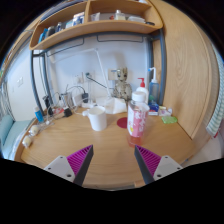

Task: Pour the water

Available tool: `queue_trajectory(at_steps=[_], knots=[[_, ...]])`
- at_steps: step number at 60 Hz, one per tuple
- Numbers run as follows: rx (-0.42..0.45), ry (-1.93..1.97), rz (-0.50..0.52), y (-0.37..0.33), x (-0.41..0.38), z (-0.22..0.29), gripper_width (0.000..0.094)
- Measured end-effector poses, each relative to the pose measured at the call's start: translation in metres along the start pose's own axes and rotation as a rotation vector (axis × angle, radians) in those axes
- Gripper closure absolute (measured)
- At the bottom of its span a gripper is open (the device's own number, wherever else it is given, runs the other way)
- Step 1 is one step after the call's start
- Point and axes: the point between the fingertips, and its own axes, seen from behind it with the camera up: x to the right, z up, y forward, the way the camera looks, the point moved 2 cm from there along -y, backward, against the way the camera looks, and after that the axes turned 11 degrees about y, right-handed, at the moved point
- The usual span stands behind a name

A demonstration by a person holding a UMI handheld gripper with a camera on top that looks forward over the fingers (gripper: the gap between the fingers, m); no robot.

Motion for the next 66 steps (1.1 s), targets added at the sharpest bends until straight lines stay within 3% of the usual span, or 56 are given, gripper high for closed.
queue_trajectory(at_steps=[2, 8, 25, 36, 38, 52, 66], knots=[[0.0, -0.006, -0.008, 0.018, 0.043, -0.009, 0.0079], [0.044, -0.039, -0.003, 0.039, 0.077, -0.007, 0.0072], [0.211, -0.05, 0.061, 0.11, 0.097, 0.059, 0.0091], [0.251, -0.056, 0.086, 0.139, 0.094, 0.074, 0.0343], [0.262, -0.056, 0.085, 0.141, 0.093, 0.076, 0.0483], [0.281, -0.096, 0.021, 0.145, 0.091, 0.08, 0.0605], [0.211, -0.359, -0.055, 0.154, 0.079, 0.111, 0.0608]])
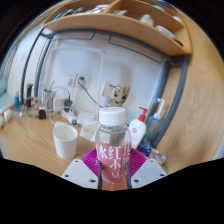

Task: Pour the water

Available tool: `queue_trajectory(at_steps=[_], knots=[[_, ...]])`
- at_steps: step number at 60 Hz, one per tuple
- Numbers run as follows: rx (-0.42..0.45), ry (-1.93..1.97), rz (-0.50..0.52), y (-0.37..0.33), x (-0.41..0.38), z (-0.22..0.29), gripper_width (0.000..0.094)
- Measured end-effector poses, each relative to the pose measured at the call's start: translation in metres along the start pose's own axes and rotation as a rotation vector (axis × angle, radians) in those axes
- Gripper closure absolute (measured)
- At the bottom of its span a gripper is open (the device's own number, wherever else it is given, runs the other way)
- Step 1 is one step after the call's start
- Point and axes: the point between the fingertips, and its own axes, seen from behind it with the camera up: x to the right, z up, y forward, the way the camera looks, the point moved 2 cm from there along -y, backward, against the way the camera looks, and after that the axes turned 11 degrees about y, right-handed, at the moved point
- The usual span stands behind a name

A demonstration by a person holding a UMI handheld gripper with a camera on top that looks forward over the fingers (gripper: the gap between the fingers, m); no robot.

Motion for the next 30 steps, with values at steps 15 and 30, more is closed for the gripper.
queue_trajectory(at_steps=[15, 30], knots=[[-0.063, -0.742, -0.05, 0.049, -0.011, 0.031, 0.0601], [-0.062, -1.364, -0.065, 0.071, -0.03, 0.041, 0.0601]])
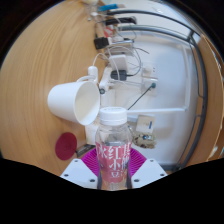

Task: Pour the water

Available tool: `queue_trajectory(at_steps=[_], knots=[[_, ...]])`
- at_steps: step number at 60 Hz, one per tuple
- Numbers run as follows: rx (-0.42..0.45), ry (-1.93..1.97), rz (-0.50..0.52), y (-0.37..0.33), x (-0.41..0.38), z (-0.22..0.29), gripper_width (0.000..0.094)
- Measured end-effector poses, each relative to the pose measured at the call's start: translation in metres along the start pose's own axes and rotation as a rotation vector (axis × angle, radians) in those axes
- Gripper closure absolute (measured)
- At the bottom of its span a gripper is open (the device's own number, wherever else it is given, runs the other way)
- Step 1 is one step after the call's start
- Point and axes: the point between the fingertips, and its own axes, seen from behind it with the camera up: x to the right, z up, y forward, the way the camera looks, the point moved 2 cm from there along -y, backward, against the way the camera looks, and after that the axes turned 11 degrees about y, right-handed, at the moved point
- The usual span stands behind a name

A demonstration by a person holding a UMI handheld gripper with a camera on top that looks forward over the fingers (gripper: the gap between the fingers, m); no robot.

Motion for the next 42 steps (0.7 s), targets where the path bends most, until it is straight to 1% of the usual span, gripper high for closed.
queue_trajectory(at_steps=[4, 13, 19, 25, 32, 33, 37, 42], knots=[[-0.018, -0.128, -0.025, 0.004, 0.007, 0.0, 0.0602], [-0.015, -0.241, -0.092, 0.007, 0.022, 0.008, 0.0602], [-0.021, -0.315, -0.081, 0.012, 0.018, 0.012, 0.0601], [-0.017, -0.281, -0.061, 0.009, 0.015, 0.012, 0.0601], [0.011, -0.092, -0.036, 0.001, 0.019, 0.015, 0.06], [0.003, -0.05, -0.034, -0.003, 0.021, 0.016, 0.0599], [0.042, 0.192, 0.032, -0.009, 0.022, 0.019, 0.059], [0.097, 0.599, 0.109, -0.02, 0.024, 0.027, 0.0591]])
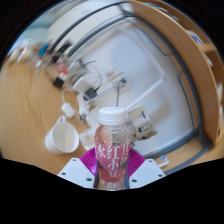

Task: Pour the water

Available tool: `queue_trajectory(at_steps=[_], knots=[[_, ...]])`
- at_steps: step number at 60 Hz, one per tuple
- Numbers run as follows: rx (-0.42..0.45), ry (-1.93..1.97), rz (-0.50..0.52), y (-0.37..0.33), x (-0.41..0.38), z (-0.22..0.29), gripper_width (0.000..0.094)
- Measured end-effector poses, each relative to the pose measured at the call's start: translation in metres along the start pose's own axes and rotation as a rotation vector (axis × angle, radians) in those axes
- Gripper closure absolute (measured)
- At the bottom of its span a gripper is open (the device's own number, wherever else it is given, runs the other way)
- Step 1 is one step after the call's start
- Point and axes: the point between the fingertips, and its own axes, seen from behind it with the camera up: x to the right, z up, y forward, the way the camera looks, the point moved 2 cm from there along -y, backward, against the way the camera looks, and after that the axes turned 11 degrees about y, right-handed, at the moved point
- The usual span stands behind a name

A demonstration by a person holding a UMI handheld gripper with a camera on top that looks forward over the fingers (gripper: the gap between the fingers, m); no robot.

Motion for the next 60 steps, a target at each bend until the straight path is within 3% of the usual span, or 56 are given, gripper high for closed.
queue_trajectory(at_steps=[6, 16, 36, 45, 54, 59, 60], knots=[[0.064, 0.439, 0.079, -0.006, 0.007, 0.007, 0.0584], [0.085, 0.917, 0.128, 0.011, 0.019, -0.019, 0.0588], [0.126, 1.007, 0.13, 0.049, -0.017, -0.06, 0.0569], [0.199, 1.002, 0.082, 0.045, -0.014, -0.06, 0.0568], [0.195, 1.013, 0.101, 0.045, -0.016, -0.059, 0.0478], [0.153, 1.021, 0.129, 0.041, -0.023, -0.066, 0.0196], [0.143, 1.027, 0.132, 0.039, -0.024, -0.068, 0.0189]])
